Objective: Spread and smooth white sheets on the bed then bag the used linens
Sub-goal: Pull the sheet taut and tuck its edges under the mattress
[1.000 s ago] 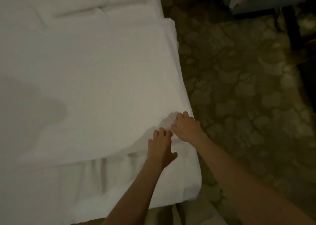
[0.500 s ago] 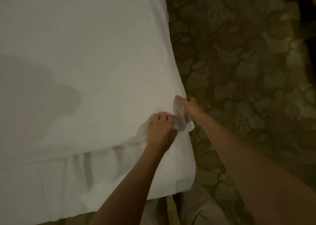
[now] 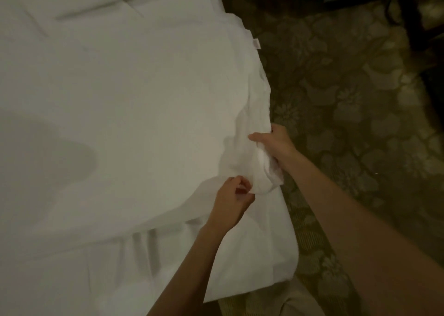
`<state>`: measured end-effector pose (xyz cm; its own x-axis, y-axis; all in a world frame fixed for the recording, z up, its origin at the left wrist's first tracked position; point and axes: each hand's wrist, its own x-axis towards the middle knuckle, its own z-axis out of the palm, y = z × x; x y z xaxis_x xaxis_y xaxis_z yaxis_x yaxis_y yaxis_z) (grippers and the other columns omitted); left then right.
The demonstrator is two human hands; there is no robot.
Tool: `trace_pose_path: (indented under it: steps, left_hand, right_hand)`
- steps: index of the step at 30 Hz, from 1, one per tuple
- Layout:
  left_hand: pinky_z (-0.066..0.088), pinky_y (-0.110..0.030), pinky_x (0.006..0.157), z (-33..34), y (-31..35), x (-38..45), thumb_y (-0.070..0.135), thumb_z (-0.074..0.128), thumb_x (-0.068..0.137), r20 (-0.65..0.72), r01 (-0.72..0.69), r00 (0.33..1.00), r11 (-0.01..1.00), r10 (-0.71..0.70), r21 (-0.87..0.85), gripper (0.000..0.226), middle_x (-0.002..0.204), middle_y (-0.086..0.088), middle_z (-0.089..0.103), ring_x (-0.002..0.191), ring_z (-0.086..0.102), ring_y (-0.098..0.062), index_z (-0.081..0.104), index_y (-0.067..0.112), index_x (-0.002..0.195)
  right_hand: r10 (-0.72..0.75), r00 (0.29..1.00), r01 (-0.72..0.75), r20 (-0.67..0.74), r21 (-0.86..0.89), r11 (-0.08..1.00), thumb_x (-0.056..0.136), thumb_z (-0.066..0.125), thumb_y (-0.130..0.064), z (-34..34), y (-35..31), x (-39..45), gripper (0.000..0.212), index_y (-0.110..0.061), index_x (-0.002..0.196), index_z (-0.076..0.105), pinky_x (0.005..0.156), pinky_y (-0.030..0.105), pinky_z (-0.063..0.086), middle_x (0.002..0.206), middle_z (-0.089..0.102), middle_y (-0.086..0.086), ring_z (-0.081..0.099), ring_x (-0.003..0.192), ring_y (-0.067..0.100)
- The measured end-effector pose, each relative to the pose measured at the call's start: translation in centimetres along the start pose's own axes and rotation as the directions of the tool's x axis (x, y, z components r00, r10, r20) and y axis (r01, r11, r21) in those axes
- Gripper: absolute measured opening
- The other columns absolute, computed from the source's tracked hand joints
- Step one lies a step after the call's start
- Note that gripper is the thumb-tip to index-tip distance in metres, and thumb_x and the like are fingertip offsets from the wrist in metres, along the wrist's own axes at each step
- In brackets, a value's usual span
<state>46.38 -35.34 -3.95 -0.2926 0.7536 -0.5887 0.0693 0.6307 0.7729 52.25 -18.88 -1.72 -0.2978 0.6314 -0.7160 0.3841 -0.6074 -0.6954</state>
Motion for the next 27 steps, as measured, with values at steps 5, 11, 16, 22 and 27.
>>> trace_pose_path:
  steps: [5,11,16,22,27]
  left_hand:
    - [0.056,-0.047,0.086,-7.1,1.1,-1.5,0.038,0.077,0.062,0.25,0.268,0.956,0.801,-0.153,-0.535,0.091,0.139,0.011,0.048,0.119,0.056,-0.022,0.033,0.043,0.141]
    - [0.054,-0.035,0.062,-18.8,1.0,-3.3,0.052,0.055,0.075,0.112,0.21,0.97,0.51,-0.216,-0.834,0.051,0.114,0.004,0.064,0.089,0.064,-0.021,0.058,0.032,0.122]
    - [0.054,-0.032,0.063,-26.5,-4.6,-3.8,0.049,0.047,0.093,0.031,0.231,0.95,0.631,-0.312,-0.74,0.034,0.096,0.005,0.071,0.079,0.069,-0.014,0.065,0.025,0.11]
    - [0.05,-0.04,0.099,-31.3,-12.3,-4.1,0.054,0.061,0.087,0.009,0.326,0.875,0.575,-0.484,-0.75,0.044,0.118,-0.003,0.069,0.11,0.065,-0.019,0.065,0.026,0.122]
    - [0.052,-0.026,0.057,-32.4,-14.5,-3.3,0.04,0.063,0.088,0.007,0.352,0.886,0.662,-0.464,-0.662,0.038,0.088,-0.004,0.073,0.075,0.069,-0.017,0.067,0.013,0.116]
  right_hand:
    - [-0.148,0.986,0.156,0.078,-0.107,0.982,0.088,0.061,-0.004,8.0,-2.6,-2.1,0.026,-0.014,0.112,0.059,0.083,0.028,0.053,0.099,0.065,0.002,0.064,0.092,0.019]
    - [-0.241,0.933,0.319,0.266,-0.305,0.898,0.085,0.058,-0.003,20.3,-1.9,-3.5,0.064,-0.017,0.145,0.041,0.083,0.021,0.046,0.119,0.057,-0.004,0.059,0.103,0.012]
    - [-0.205,0.908,0.364,0.366,-0.442,0.82,0.087,0.055,-0.007,30.2,0.8,-4.0,0.072,-0.027,0.15,0.028,0.081,0.021,0.047,0.125,0.056,0.002,0.058,0.107,0.02]
    - [0.016,0.862,0.319,0.507,-0.566,0.76,0.089,0.055,-0.011,38.5,5.6,-4.4,0.079,-0.033,0.153,0.013,0.092,0.034,0.049,0.116,0.062,0.009,0.059,0.106,0.026]
    - [-0.006,0.919,0.165,0.395,-0.369,0.915,0.088,0.056,-0.006,36.9,6.5,-3.7,0.054,-0.025,0.138,0.049,0.073,0.033,0.057,0.081,0.064,0.007,0.064,0.071,0.015]
